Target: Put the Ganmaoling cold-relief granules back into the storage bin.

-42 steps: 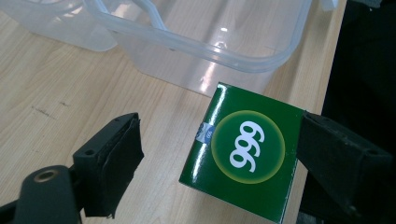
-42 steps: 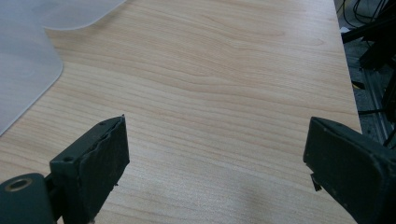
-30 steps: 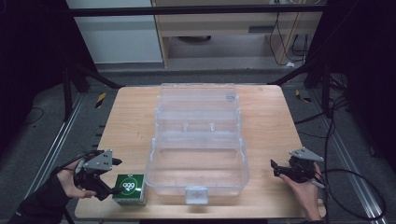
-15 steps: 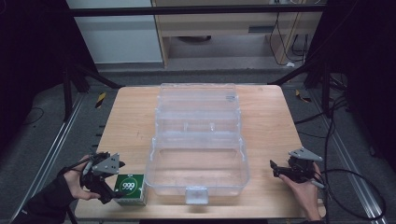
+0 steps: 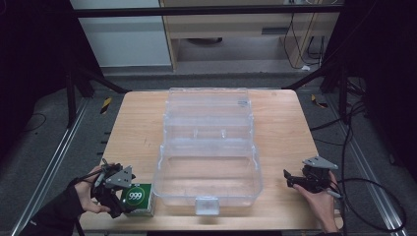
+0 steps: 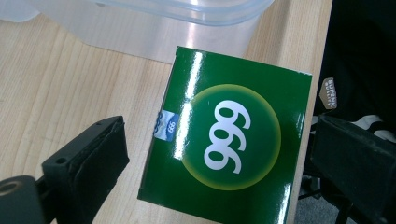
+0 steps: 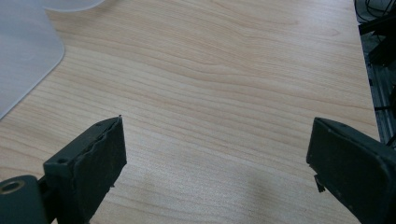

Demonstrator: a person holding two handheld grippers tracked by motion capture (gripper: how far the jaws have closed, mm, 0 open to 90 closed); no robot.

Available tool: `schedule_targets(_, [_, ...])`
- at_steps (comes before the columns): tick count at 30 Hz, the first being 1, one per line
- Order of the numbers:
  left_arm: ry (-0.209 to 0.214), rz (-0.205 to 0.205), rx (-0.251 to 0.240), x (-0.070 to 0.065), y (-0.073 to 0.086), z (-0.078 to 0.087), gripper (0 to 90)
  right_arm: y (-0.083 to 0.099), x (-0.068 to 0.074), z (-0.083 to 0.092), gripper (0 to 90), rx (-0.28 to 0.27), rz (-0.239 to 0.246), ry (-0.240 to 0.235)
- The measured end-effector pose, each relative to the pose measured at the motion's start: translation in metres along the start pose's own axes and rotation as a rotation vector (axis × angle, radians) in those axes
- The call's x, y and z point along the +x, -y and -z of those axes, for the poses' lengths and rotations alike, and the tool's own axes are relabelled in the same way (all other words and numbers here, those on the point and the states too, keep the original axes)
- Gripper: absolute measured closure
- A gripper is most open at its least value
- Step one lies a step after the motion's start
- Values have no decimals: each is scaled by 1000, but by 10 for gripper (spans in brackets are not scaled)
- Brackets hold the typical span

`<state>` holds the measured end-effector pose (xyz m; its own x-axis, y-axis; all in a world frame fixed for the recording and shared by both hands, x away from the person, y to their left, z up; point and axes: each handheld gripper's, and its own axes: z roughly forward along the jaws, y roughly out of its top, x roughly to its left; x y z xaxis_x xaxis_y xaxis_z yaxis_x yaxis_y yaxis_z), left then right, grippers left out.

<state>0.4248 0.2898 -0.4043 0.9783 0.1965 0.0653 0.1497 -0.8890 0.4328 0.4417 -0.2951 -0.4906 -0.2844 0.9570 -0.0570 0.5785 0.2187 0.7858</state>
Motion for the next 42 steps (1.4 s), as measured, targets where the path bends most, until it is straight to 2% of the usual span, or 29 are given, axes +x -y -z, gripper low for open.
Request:
schedule_targets(22, [33,-23,51,1,0,-21,29,1,1,-2,49,20,14,-5])
schedule_targets(32, [59,-29,72,3,0,-32,50,1,1,-3,48,26,20,-4])
schedule_targets(42, [84,-38,81,5,-1,-36,78,1,1,-4,48,31,19,-10])
